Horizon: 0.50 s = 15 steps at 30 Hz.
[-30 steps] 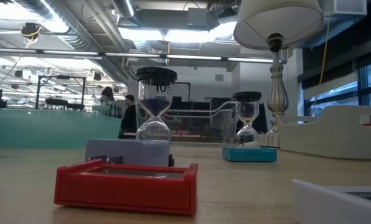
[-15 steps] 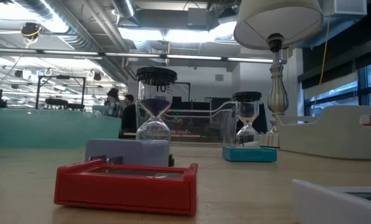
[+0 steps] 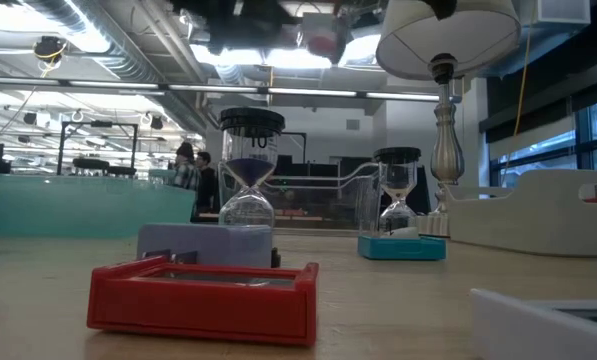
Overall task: Pick & Place Office items
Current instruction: Put the black and red hourglass into the green bin
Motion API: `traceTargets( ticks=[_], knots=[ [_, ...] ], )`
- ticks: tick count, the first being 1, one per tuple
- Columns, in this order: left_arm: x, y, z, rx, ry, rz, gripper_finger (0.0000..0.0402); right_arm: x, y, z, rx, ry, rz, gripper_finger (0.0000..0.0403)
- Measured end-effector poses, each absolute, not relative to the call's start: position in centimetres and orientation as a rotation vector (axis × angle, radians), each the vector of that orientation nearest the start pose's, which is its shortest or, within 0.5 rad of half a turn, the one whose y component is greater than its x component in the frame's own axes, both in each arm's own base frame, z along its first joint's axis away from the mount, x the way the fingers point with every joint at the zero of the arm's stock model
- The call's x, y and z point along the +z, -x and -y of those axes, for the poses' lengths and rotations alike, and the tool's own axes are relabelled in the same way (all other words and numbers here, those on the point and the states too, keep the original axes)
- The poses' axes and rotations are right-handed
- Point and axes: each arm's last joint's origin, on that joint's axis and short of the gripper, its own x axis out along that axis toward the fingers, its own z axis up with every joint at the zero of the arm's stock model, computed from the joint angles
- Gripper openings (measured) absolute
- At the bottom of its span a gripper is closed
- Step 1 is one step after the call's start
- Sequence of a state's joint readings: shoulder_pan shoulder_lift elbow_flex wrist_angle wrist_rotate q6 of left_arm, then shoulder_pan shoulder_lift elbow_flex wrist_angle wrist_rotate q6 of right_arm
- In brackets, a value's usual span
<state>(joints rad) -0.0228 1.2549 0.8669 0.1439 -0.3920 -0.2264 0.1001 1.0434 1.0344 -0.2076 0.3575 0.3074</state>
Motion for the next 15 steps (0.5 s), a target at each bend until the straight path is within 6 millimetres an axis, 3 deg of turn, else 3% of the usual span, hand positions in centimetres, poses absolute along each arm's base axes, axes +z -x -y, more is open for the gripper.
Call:
traceTargets(
  ticks=[8,15],
  knots=[
    [28.4,-25.7,-0.6,0.228,0.446,-0.44,0.0215,36.0,-22.8,-0.9,-0.316,-0.242,-0.246,0.035],
    [29.3,-20.8,-1.4,0.29,0.674,-0.595,0.0215,35.7,-23.2,-0.8,-0.324,-0.235,-0.261,0.035]
  ],
)
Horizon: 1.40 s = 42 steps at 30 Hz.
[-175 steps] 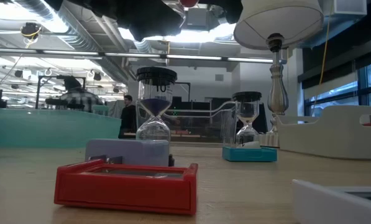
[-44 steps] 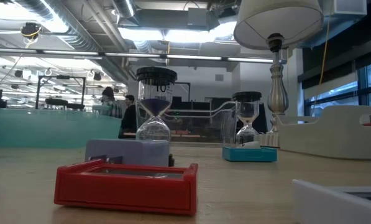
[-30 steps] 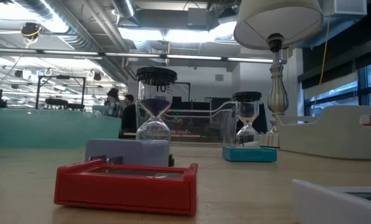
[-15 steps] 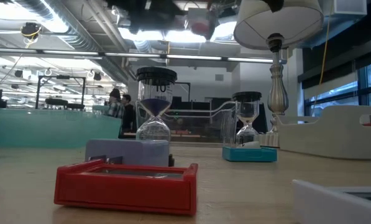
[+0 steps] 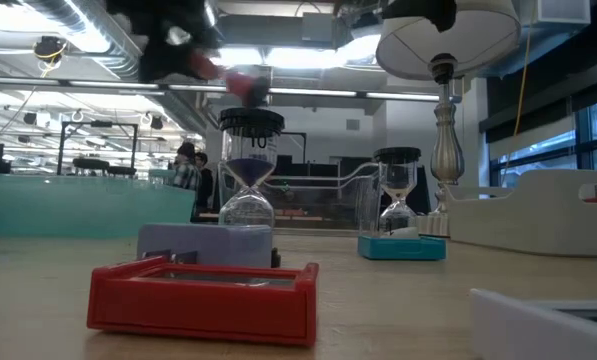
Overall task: Pick & Place Office items
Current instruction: Put the black and red hourglass into the green bin
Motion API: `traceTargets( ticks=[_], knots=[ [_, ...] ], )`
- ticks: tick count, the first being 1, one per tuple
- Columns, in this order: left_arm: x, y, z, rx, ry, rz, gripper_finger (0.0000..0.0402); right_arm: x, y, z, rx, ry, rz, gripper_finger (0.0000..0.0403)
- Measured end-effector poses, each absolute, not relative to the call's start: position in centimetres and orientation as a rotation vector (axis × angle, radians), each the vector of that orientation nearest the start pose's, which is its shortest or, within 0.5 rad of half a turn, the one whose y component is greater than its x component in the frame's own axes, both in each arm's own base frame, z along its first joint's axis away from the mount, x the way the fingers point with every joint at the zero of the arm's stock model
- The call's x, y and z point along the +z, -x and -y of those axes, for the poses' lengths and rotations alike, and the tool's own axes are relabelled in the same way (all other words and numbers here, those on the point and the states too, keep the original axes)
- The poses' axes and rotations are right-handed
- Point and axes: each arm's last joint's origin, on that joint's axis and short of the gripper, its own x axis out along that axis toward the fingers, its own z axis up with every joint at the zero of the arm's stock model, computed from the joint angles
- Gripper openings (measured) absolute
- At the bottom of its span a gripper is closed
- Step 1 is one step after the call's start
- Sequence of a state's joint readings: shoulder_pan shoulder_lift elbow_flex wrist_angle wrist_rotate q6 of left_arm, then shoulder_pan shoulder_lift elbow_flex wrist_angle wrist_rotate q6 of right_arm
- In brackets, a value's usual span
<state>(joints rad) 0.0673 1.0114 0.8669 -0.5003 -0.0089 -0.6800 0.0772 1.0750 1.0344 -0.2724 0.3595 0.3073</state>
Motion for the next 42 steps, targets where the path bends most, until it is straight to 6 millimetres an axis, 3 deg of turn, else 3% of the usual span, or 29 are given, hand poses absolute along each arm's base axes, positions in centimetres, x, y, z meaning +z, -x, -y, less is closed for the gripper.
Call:
traceTargets(
  ticks=[9,14,31,42],
  knots=[
    [29.5,-14.8,-2.2,0.449,0.86,-0.753,0.0214,35.2,-23.6,-0.6,-0.373,-0.215,-0.278,0.035],
    [28.3,-13.1,-2.6,0.62,0.863,-0.919,0.0213,35.0,-23.9,-0.2,-0.391,-0.213,-0.286,0.035],
    [24.4,-14.8,-4.0,0.783,0.689,-1.405,0.0213,33.9,-24.8,0.3,-0.422,-0.207,-0.34,0.035],
    [23.6,-15.1,-4.3,0.891,0.612,-1.496,0.0214,33.9,-24.8,0.3,-0.422,-0.205,-0.347,0.035]
  ],
)
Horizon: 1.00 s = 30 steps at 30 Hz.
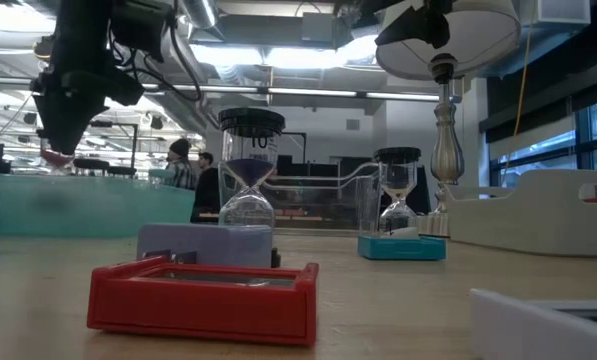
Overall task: Pick & Place Office items
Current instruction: Put the black and red hourglass into the green bin
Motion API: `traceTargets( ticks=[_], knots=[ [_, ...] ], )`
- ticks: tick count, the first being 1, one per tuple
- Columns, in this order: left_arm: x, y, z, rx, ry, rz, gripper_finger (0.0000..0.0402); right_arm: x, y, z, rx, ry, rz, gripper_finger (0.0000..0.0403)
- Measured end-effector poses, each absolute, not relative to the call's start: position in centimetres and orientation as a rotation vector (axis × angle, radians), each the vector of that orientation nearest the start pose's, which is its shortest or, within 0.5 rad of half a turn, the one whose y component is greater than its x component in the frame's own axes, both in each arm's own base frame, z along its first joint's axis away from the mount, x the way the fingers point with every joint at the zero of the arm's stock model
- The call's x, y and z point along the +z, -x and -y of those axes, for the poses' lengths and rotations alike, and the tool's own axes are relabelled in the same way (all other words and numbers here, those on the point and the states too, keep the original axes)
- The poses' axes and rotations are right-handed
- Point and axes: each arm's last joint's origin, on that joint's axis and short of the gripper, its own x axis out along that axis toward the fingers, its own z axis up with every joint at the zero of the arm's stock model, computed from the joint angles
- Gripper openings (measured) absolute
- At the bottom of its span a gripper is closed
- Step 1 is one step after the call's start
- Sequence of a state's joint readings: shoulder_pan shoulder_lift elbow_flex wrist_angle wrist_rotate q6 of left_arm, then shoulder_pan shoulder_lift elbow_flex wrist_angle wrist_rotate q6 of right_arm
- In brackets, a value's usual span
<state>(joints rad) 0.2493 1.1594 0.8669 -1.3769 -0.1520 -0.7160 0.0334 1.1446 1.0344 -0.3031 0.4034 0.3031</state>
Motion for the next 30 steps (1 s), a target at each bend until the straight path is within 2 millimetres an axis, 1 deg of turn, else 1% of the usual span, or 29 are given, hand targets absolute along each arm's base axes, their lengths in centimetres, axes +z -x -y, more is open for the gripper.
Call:
traceTargets(
  ticks=[3,10,26,30],
  knots=[
    [23.5,-15.2,-4.3,0.913,0.63,-1.49,0.0215,33.8,-24.8,0.3,-0.422,-0.205,-0.349,0.035],
    [22.3,-14.9,-3.6,0.925,0.65,-1.519,0.0216,33.7,-24.7,0.3,-0.424,-0.197,-0.367,0.035],
    [22.3,-15.1,-2.9,0.909,0.64,-1.511,0.0216,33.7,-24.7,0.3,-0.424,-0.198,-0.367,0.035],
    [22.3,-15.4,-2.7,0.9,0.635,-1.487,0.0216,33.7,-24.7,0.3,-0.424,-0.198,-0.367,0.035]
  ],
)
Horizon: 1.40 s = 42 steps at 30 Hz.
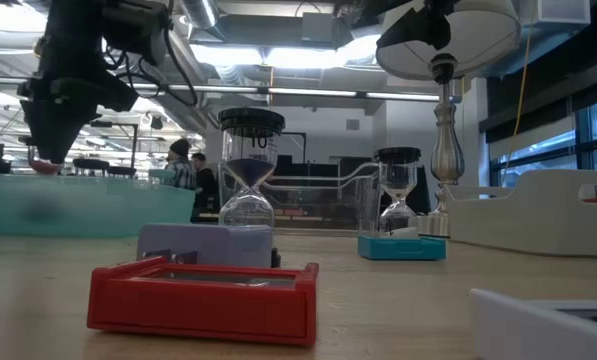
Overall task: Pick & Place Office items
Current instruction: Put the black and red hourglass into the green bin
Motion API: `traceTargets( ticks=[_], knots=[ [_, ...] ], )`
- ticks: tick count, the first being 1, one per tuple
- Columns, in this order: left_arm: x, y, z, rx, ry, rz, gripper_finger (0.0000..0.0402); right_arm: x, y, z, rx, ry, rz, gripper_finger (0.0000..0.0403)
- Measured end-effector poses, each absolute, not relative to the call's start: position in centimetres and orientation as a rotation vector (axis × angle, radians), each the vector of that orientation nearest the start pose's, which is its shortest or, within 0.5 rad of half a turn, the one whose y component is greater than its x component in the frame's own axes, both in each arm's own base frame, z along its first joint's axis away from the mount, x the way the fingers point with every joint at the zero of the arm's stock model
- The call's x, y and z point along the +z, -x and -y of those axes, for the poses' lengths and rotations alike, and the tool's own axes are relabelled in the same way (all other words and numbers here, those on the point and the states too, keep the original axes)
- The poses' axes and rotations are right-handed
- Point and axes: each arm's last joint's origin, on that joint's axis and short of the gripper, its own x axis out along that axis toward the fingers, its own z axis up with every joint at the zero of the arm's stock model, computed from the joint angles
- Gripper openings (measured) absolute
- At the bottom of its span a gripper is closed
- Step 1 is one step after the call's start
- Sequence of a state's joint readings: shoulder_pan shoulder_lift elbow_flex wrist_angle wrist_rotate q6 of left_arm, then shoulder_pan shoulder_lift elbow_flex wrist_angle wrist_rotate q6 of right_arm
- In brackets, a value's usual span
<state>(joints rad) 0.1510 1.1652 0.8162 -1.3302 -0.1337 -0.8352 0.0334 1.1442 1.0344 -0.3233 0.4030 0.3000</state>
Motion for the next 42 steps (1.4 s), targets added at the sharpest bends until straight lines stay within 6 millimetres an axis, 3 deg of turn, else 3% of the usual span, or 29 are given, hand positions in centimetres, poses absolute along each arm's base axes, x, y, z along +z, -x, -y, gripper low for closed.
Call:
traceTargets(
  ticks=[20,42],
  knots=[
    [22.26,-15.67,-2.65,0.88,0.627,-1.463,0.0217,33.69,-24.67,0.31,-0.424,-0.201,-0.368,0.035],
    [22.27,-15.77,-1.9,0.998,0.7,-1.393,0.0217,33.55,-24.61,0.31,-0.426,-0.199,-0.382,0.035]
  ],
)
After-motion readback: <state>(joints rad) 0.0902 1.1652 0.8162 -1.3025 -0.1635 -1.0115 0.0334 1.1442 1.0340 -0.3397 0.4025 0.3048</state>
